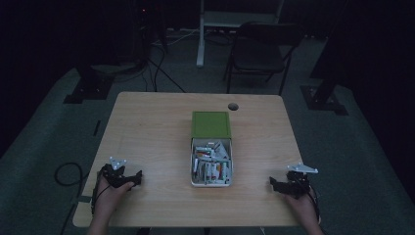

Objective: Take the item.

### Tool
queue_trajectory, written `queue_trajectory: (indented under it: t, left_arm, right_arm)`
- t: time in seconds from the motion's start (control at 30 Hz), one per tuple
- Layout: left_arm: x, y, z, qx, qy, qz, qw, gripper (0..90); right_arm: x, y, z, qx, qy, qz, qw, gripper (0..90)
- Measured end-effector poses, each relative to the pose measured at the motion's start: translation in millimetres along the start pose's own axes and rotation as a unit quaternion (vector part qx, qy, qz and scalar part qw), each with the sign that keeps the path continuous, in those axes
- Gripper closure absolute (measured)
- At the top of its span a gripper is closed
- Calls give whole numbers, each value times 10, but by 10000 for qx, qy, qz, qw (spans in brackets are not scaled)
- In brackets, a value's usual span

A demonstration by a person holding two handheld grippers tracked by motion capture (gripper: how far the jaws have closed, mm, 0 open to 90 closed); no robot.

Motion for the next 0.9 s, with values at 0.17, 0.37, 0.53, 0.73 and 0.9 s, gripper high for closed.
queue_trajectory:
  t: [0.17, 0.37, 0.53, 0.73, 0.9]
  left_arm:
    - [-6, -4, -3, -13, 13, 6, 10000, 69]
    - [-5, -4, -3, -17, 13, 6, 10000, 68]
    - [-6, -4, -3, -16, 13, 7, 10000, 68]
    - [-6, -4, -3, -14, 12, 8, 10000, 68]
    - [-6, -4, -3, -17, 14, 9, 10000, 68]
  right_arm:
    - [40, 4, -34, -112, -27, -99, 9999, 128]
    - [142, 49, -133, -227, -178, -266, 9992, 132]
    - [219, 112, -246, -311, -374, -413, 9980, 135]
    - [305, 243, -434, -218, -552, -537, 9968, 136]
    - [358, 418, -579, -36, -608, -653, 9960, 136]
Point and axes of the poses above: each handheld gripper's, and its own axes: x roughly backward along the jaws, z roughly out of its underside, y roughly to its left, the point moved 1 cm from there along -x, roughly forward along the jaws, and after that the axes turned 3 degrees about -z, right-handed, at the moved point
